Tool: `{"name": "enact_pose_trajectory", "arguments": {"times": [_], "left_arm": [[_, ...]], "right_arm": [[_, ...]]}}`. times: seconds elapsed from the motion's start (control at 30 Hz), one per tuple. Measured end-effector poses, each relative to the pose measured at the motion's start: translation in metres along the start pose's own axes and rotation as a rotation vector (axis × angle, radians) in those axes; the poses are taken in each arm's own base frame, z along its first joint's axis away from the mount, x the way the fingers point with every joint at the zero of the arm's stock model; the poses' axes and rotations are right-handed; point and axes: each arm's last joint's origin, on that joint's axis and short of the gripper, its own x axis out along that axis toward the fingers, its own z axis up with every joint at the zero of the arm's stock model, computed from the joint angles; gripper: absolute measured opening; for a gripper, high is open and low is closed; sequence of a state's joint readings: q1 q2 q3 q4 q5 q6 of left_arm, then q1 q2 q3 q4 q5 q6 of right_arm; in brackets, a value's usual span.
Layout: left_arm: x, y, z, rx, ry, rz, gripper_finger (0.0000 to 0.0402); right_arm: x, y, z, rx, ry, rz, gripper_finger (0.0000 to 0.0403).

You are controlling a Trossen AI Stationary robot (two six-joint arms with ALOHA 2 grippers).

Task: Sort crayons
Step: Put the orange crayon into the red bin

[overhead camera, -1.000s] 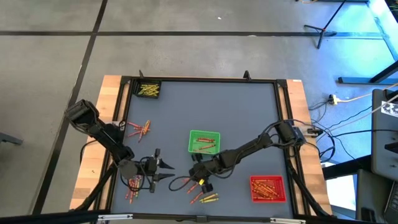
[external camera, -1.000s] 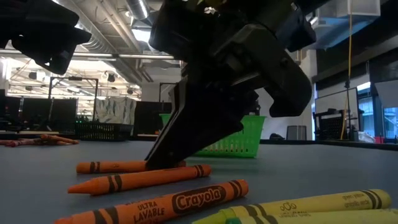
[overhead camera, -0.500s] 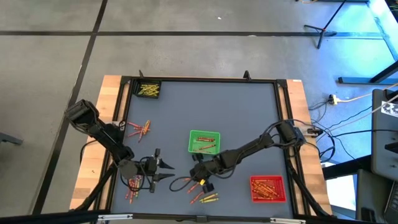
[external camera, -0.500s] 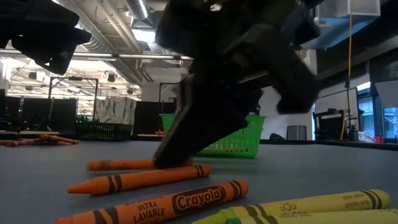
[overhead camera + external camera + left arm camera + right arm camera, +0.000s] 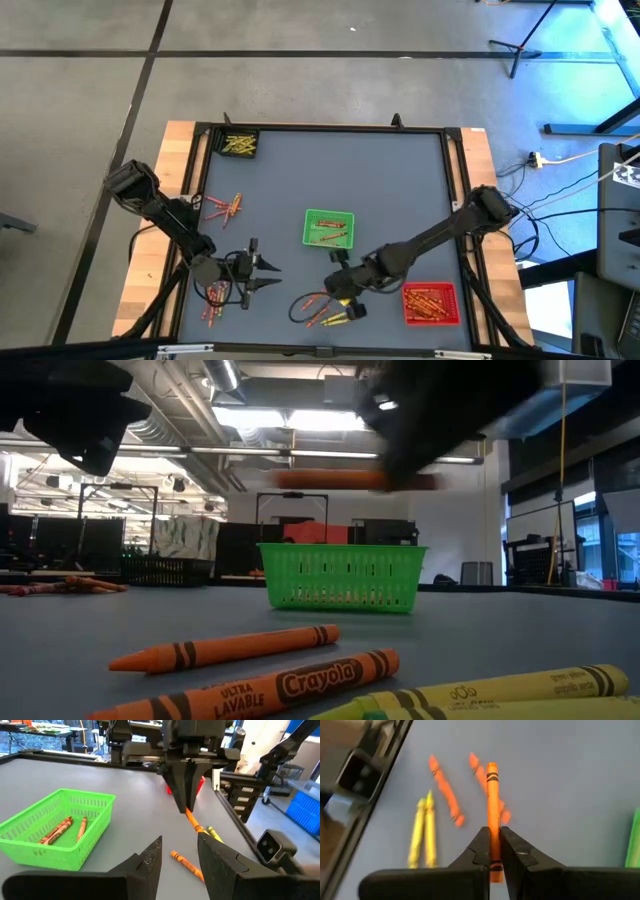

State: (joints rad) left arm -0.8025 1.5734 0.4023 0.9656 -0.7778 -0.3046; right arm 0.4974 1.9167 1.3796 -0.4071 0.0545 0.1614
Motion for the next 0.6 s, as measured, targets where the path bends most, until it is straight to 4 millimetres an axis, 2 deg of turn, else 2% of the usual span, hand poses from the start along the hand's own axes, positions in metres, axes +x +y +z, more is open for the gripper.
{"name": "enact_pose_trajectory", "arguments": {"times": [0.33,0.6], "left_arm": [[0.006,0.005,0.005,-0.013,-0.021,0.027,0.011],[0.015,0.007,0.01,0.017,-0.032,0.056,0.011]], "right_arm": [[-0.046,0.066,-0.027,0.054,0.111,-0.077,0.0023],[-0.08,0.104,-0.061,0.17,0.193,-0.203,0.0024]]}}
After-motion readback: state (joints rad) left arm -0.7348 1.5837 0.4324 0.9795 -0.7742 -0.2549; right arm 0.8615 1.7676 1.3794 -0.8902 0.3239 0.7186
